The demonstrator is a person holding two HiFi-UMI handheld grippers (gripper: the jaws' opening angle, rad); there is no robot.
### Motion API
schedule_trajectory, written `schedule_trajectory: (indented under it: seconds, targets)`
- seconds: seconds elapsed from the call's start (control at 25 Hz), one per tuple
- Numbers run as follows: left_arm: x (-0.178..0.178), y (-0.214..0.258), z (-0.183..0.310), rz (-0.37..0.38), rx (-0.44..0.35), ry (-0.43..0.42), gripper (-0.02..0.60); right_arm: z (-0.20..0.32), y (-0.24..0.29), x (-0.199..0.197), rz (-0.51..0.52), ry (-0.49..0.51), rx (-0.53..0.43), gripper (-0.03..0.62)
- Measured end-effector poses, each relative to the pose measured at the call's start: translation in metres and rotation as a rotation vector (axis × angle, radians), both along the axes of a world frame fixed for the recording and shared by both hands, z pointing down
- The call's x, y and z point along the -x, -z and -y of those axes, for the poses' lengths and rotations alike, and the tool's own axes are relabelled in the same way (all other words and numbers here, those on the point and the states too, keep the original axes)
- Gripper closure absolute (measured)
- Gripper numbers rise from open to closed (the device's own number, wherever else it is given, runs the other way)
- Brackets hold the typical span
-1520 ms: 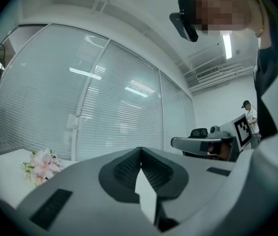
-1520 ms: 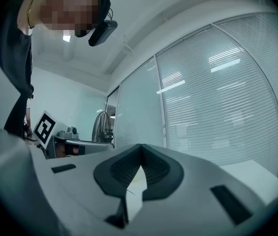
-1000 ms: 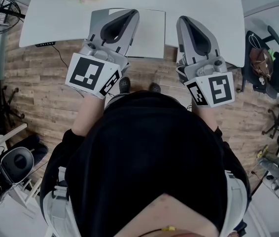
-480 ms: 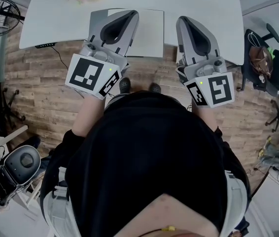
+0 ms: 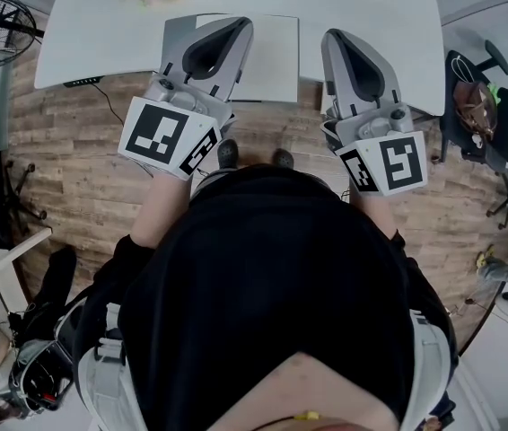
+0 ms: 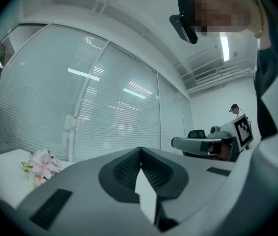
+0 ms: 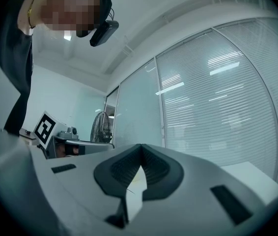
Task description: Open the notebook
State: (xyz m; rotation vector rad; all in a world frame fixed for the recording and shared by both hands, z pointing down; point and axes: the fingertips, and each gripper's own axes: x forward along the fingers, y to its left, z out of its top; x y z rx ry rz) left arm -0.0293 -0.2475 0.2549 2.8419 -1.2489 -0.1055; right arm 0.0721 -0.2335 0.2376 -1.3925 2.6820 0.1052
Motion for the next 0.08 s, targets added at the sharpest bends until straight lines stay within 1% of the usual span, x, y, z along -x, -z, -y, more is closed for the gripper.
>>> schedule_trajectory:
  seconds: [0.08]
  targets:
    - [0.0007, 0.0004, -0.0004, -0.001, -0.001, 0.0, 0.571, -0.0004, -0.0005, 0.0003, -0.001, 0.0, 0.001, 0.591]
